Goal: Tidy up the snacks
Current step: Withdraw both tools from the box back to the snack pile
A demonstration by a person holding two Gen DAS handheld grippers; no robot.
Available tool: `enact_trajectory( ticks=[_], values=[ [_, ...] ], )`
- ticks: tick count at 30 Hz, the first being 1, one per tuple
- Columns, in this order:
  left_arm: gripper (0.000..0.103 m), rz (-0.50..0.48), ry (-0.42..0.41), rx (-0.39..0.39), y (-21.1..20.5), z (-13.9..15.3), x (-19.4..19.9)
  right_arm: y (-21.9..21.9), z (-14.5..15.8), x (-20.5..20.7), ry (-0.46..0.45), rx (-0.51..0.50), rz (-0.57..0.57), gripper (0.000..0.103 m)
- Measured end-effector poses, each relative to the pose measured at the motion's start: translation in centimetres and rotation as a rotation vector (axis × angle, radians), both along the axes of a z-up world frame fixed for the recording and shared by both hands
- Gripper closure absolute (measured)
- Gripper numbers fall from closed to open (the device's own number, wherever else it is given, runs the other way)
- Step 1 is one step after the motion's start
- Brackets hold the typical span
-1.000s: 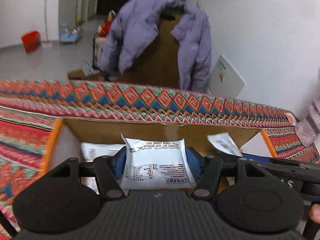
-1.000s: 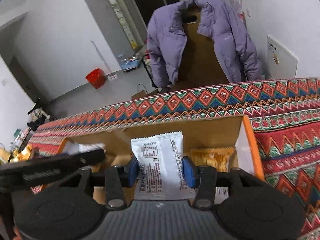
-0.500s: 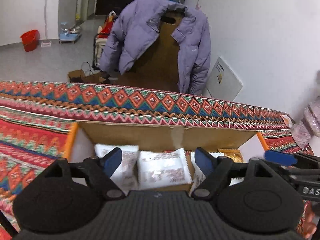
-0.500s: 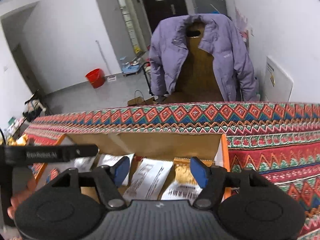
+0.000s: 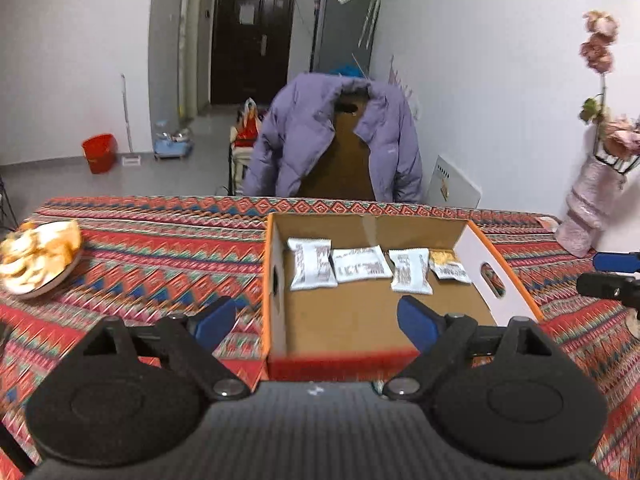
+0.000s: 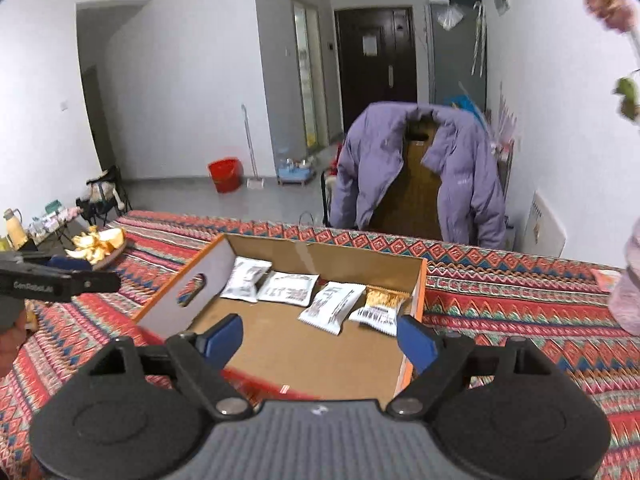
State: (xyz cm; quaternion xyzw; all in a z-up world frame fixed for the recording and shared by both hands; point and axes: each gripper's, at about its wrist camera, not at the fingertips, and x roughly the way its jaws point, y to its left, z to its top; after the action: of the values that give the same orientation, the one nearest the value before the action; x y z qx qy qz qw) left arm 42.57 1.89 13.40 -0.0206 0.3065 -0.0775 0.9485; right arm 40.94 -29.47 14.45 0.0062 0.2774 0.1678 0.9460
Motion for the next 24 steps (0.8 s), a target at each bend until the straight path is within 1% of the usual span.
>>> enact_trajectory(
  ticks=[1, 4, 6, 8, 10, 11, 12, 13, 14, 15, 18, 19, 21, 23, 24],
  values=[
    [0.013, -0.002, -0.011, 0.005, 0.1, 0.1, -1.7, -0.2, 0.1, -1.5, -0.013, 0.007, -0.001, 0.018],
    [0.004, -0.01, -0.069, 0.001, 0.6, 0.0, -6.8, -0.5, -0.1, -6.1, -0.054, 0.015, -0.004, 0.014],
    [0.004, -0.002, -0.076, -0.002, 0.8, -0.6, -9.9, -0.8, -0.6, -9.0, -0.071, 0.025, -0.003, 0.012],
    [0.004, -0.003, -0.087, -0.001, 0.8, -1.4, -13.1, -1.1, -1.3, -11.7, -0.081, 0.034, -0.007, 0.012],
    [0.003, 0.002, -0.121, 0.011, 0.7, -2.2, -16.5, -1.0, -2.1, -14.8, -0.108, 0.024, -0.012, 0.011],
    [0.0, 0.001, -0.135, 0.021, 0.6, -2.5, -18.0, -0.9, -2.6, -16.4, -0.122, 0.018, -0.024, 0.011],
    [0.0, 0.004, -0.147, 0.029, 0.6, -2.7, -19.1, -0.8, -3.0, -17.9, -0.139, 0.007, -0.033, 0.01],
    [0.0, 0.012, -0.166, 0.042, 0.5, -3.2, -20.4, -0.6, -3.5, -19.5, -0.156, -0.007, -0.036, 0.008],
    [0.0, 0.034, -0.18, 0.06, 0.4, -3.6, -21.8, -0.5, -4.0, -21.1, -0.172, -0.016, -0.045, 0.003],
    [0.0, 0.06, -0.195, 0.083, 0.4, -4.2, -23.2, -0.3, -4.8, -22.8, -0.182, -0.031, -0.059, 0.001],
    [0.0, 0.122, -0.228, 0.121, 0.3, -6.0, -26.9, 0.3, -7.0, -27.2, -0.188, -0.062, -0.086, 0.0],
    [0.0, 0.136, -0.228, 0.121, 0.4, -6.6, -28.1, 0.4, -7.7, -28.6, -0.184, -0.055, -0.095, 0.0],
    [0.0, 0.157, -0.207, 0.1, 0.5, -7.7, -29.8, 0.3, -9.1, -31.1, -0.171, -0.002, -0.118, 0.0],
    [0.0, 0.152, -0.174, 0.074, 0.5, -8.5, -30.8, 0.4, -10.3, -32.5, -0.138, 0.056, -0.129, 0.0],
    [0.0, 0.147, -0.158, 0.069, 0.5, -8.9, -31.0, 0.5, -10.8, -33.1, -0.126, 0.069, -0.123, 0.0]
  ],
)
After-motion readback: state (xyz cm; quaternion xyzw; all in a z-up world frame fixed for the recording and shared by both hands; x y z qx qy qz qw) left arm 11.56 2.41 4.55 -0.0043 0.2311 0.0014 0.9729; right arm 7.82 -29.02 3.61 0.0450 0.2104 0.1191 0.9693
